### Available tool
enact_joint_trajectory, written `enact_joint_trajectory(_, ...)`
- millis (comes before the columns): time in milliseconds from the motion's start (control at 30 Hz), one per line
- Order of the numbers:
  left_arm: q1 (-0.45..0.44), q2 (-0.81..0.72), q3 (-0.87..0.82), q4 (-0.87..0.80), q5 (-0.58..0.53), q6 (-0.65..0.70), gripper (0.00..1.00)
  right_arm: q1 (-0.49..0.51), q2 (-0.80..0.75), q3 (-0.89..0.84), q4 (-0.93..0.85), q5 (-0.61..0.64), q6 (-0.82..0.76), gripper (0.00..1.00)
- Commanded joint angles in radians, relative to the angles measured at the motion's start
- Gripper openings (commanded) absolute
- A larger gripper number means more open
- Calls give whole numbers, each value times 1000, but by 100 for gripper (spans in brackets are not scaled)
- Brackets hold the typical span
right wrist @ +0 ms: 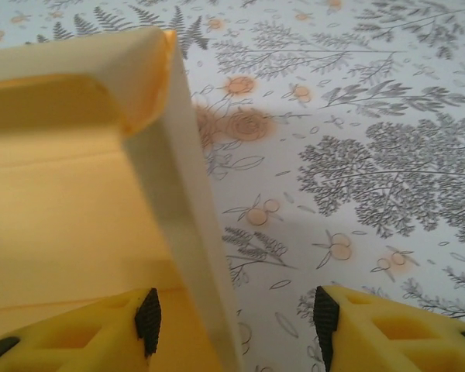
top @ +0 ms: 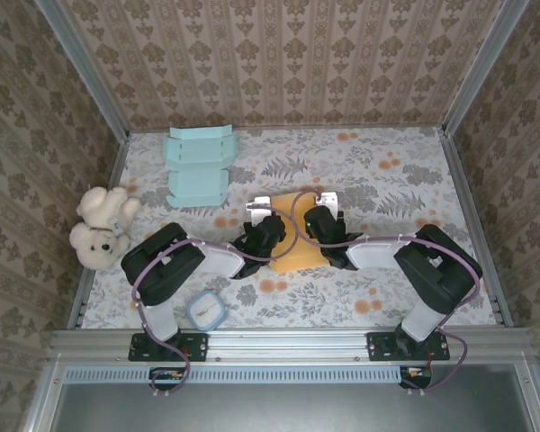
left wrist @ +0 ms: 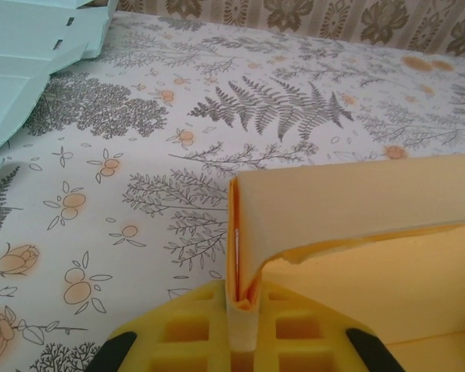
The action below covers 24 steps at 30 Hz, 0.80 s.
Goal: Fold the paper box
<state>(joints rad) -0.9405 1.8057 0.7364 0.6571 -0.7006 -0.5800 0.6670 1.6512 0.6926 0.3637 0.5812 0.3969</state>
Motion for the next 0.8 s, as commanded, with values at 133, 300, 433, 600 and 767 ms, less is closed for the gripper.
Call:
enact_joint_trajectory(133, 35, 14, 32, 5, 18, 30, 0, -3, -185, -52, -53, -98, 7, 59)
enact_joint_trajectory(300, 62, 3, 28, 24, 85, 91, 0, -9, -360, -64, -198, -95, 4, 59)
enact_joint_trajectory(433, 92, -10, 16, 61, 176, 212, 0, -15, -526, -83, -314, -73, 9, 59)
enact_joint_trajectory(600, 139, -41, 39, 24, 412, 417, 0, -19, -785, -148, -436, 3, 95, 58)
enact_joint_trajectory(767, 125, -103, 98, -151, 561, 591, 0, -20, -1037, -226, -573, 10, 165, 58)
